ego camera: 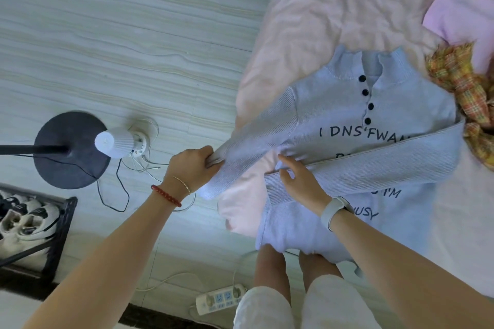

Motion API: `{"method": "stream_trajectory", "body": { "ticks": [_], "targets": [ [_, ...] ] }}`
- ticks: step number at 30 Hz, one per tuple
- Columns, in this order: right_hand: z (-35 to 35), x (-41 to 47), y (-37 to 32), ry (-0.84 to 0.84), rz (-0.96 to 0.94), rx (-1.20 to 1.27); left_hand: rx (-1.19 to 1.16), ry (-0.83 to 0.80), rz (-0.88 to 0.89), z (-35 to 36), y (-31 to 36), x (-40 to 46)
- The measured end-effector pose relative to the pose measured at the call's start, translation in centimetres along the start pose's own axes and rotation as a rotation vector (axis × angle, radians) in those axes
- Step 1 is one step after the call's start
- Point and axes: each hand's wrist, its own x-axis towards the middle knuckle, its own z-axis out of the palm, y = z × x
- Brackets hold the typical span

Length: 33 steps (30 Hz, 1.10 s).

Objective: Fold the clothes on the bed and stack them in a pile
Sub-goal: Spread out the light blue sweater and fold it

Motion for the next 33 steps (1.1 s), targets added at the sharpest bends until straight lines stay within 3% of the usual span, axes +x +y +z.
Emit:
{"method": "stream_trajectory", "body": {
  "ticks": [3, 7, 11, 14, 17, 21, 24, 29, 33],
  "targets": [
    [0.2, -0.8, -0.7, 0.109, -0.004, 0.132, -0.212, -0.032, -0.159, 0.2, 2.2, 0.2],
    [0.7, -2.4, -0.9, 0.151, -0.027, 0.254, -0.488, -0.213, -0.280, 0.0, 4.4, 0.6],
    [1.2, -3.9, -0.6, 0.019, 0.060, 0.327, -1.103, -0.385, -0.540, -1.2, 7.7, 0.6],
    [1.4, -4.6, -0.1, -0.060, 0.159, 0.531, -1.229, -0.449, -0.488, -2.1, 10.6, 0.9],
    [0.7, -4.9, 0.6, 0.032, 0.243, 0.766, -1.001, -0.440, -0.302, -2.6, 13.2, 1.7],
    [-2.0, -5.3, 2.6, 0.320, 0.390, 0.849, -0.454, -0.203, 0.133, -1.3, 14.4, 3.5],
    [-5.1, -5.5, 5.1, 0.426, 0.485, 0.819, -0.294, -0.165, 0.193, 0.6, 14.8, 5.1],
    [-9.5, -5.9, 10.2, 0.484, 0.490, 0.511, 0.215, -0.038, 0.445, 3.3, 16.7, 6.6],
    [-9.3, -7.2, 11.6, 0.710, 0.255, -0.004, 0.332, -0.026, 0.428, 4.0, 17.7, 7.8]
  ]
}}
